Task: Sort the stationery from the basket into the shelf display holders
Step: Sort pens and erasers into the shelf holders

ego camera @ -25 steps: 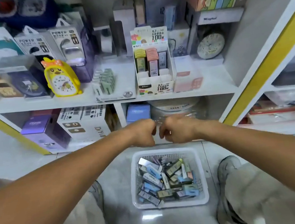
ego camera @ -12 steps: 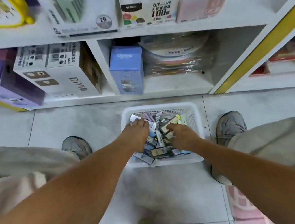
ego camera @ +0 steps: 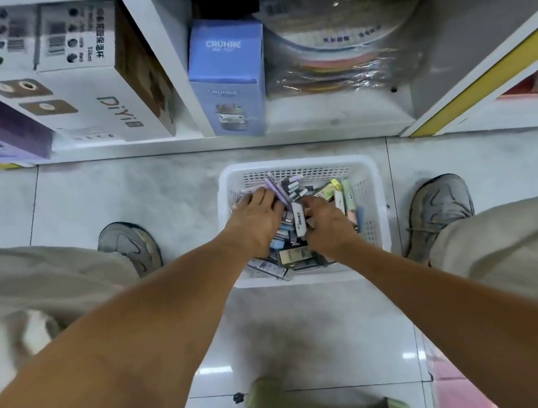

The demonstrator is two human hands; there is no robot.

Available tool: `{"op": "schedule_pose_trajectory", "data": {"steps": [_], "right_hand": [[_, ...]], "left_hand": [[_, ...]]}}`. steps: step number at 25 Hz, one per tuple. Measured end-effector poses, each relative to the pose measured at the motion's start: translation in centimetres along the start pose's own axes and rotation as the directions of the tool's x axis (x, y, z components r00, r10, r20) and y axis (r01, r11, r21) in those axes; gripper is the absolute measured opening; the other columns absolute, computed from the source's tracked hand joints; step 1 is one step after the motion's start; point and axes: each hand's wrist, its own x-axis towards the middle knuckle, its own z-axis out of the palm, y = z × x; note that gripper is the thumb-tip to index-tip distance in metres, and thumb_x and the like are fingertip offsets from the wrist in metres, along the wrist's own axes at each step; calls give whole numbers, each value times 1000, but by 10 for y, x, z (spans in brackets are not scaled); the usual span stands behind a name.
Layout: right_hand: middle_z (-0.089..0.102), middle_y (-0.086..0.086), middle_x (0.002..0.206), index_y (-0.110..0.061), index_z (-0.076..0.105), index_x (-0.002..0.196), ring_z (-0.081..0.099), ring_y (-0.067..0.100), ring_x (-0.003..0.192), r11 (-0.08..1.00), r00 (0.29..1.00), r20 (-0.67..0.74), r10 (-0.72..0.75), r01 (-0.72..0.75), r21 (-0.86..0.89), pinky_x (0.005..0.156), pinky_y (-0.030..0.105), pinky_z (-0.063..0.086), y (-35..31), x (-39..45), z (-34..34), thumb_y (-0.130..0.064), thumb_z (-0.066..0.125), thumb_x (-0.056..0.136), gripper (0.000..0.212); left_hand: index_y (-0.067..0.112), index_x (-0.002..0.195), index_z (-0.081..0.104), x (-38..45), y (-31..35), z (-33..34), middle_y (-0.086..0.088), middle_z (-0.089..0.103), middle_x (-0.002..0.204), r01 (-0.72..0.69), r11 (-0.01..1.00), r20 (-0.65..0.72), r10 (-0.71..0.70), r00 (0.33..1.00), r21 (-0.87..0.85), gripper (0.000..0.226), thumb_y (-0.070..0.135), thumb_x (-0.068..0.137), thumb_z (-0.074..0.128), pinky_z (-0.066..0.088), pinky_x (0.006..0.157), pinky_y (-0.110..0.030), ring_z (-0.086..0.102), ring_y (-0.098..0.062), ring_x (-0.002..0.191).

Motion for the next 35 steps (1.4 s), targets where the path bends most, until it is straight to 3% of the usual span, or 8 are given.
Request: {"op": "schedule_pose_trajectory", "data": {"steps": [5, 8, 11, 16, 21, 23, 28, 35], "right_hand": [[63, -4, 106, -20, 56, 128, 60, 17, 95, 996, 997, -71, -24, 30, 88, 82, 29, 51, 10, 0, 1, 2, 63, 82, 51], [66, -1, 104, -19, 59, 122, 61, 19, 92, 995, 992, -124, -34, 45, 93, 83, 35, 56, 14, 1, -1, 1, 62, 82, 44], [70, 6, 107, -15, 60, 123, 65, 26, 100, 992, 990, -134, -38, 54, 116, 87, 41, 57, 15, 5, -6, 3, 60, 83, 44], [70, 4, 110, -15, 61, 126, 66, 24, 102, 991, 995, -94, -18, 30, 131, 89, 43, 57, 15, 11, -20, 7, 60, 81, 50], [68, 3, 110, -13, 62, 125, 65, 20, 100, 996, 997, -68, -32, 37, 75, 91, 30, 54, 16, 7, -48, 7, 54, 84, 47], [67, 2, 106, -11, 63, 122, 65, 23, 102, 996, 999, -34, -14, 16, 85, 86, 26, 52, 10, 4, -65, 7, 54, 84, 43], [74, 18, 103, -4, 63, 114, 72, 37, 95, 896, 978, 201, -51, -44, 441, 80, 48, 59, -27, -26, -127, 6, 66, 85, 31], [70, 29, 113, 0, 65, 115, 74, 31, 93, 557, 920, 250, -302, -43, 829, 72, 28, 62, -102, -90, -245, 5, 70, 85, 31]], "left_hand": [[16, 135, 44, 14, 2, 1, -7, 48, 133, -30, 1000, -58, 30, 998, 9, 77, 29, 67, 78, 36, 102, -45, 44, -26, 125], [18, 132, 50, 20, -1, -3, -5, 60, 123, -71, 997, -65, 70, 995, -12, 66, 21, 71, 74, 41, 97, -42, 55, -25, 114], [19, 126, 52, 24, -9, -11, -3, 69, 101, -152, 988, -43, 151, 988, -14, 55, 15, 74, 71, 49, 73, -34, 64, -24, 89], [17, 99, 57, 24, -17, -34, 3, 56, 66, -152, 986, 92, 158, 983, -68, 33, 13, 68, 69, 31, 47, -26, 50, -14, 55], [24, 76, 49, 12, -33, -64, 4, 54, 66, -48, 947, 132, 95, 987, -319, 33, 28, 63, 79, 32, 45, -24, 50, -10, 57], [22, 74, 49, 3, -37, -83, 3, 56, 69, 21, 883, 109, 34, 993, -469, 34, 27, 62, 81, 35, 46, -23, 53, -10, 57], [10, 80, 64, -32, -34, -143, -4, 64, 73, 143, 596, 117, -82, 990, -790, 35, 24, 53, 81, 45, 52, -25, 59, -16, 60], [0, 97, 71, -101, -21, -251, -20, 72, 100, -6, 149, -28, -150, 988, -989, 42, 7, 58, 82, 55, 88, -44, 70, -31, 95]]}}
